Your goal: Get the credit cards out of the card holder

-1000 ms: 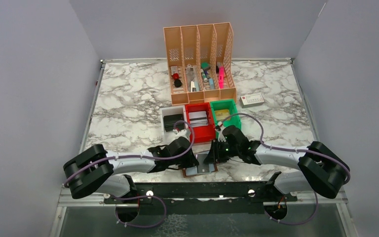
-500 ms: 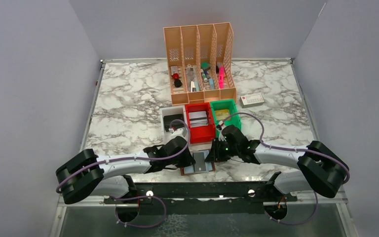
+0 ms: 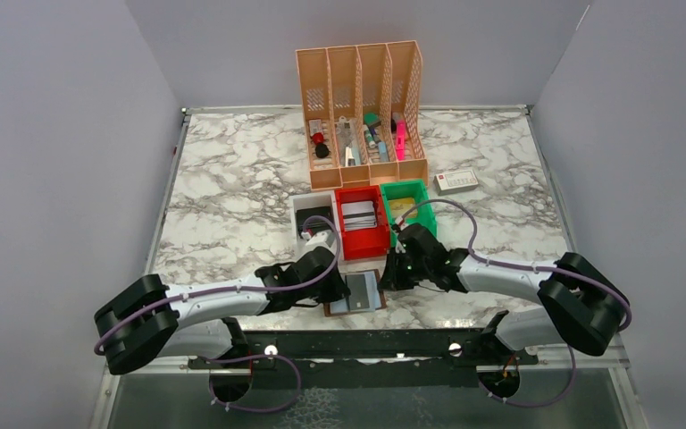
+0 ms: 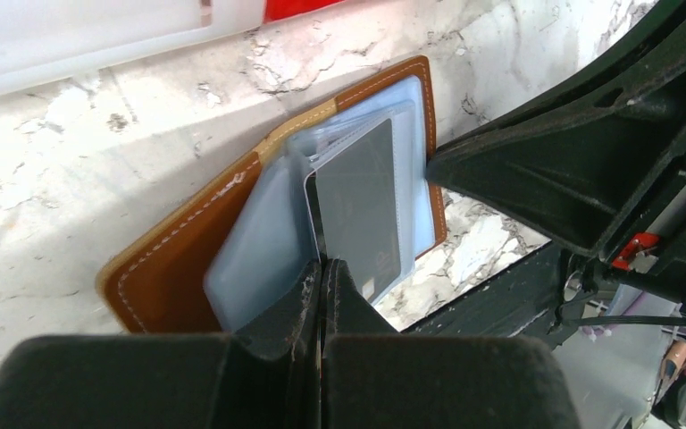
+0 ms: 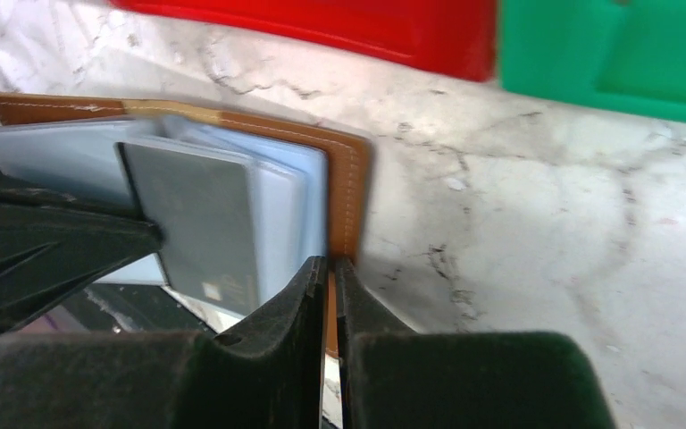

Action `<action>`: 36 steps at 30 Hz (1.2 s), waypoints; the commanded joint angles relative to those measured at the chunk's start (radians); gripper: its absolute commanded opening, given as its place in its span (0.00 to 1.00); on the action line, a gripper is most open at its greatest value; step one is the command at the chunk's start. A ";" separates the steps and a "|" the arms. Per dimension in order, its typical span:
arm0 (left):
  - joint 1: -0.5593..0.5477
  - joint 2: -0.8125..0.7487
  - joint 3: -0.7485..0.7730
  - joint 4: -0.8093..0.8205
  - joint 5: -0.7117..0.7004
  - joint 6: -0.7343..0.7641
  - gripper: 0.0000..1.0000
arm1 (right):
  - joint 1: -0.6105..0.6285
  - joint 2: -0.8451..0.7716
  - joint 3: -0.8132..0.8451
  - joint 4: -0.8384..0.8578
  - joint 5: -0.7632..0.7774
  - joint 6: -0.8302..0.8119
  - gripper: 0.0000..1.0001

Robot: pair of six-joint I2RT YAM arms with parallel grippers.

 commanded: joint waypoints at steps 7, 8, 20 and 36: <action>0.015 -0.068 -0.018 -0.080 -0.061 0.020 0.00 | -0.002 -0.004 0.024 -0.076 0.060 -0.045 0.13; 0.016 -0.066 -0.019 -0.073 -0.057 0.022 0.00 | -0.002 -0.018 0.026 -0.060 0.039 -0.046 0.14; 0.016 -0.028 -0.008 -0.050 -0.033 0.029 0.00 | 0.010 0.016 0.028 0.252 -0.258 0.024 0.33; 0.018 -0.045 -0.004 -0.075 -0.046 0.035 0.01 | 0.014 0.175 0.044 0.187 -0.169 -0.003 0.37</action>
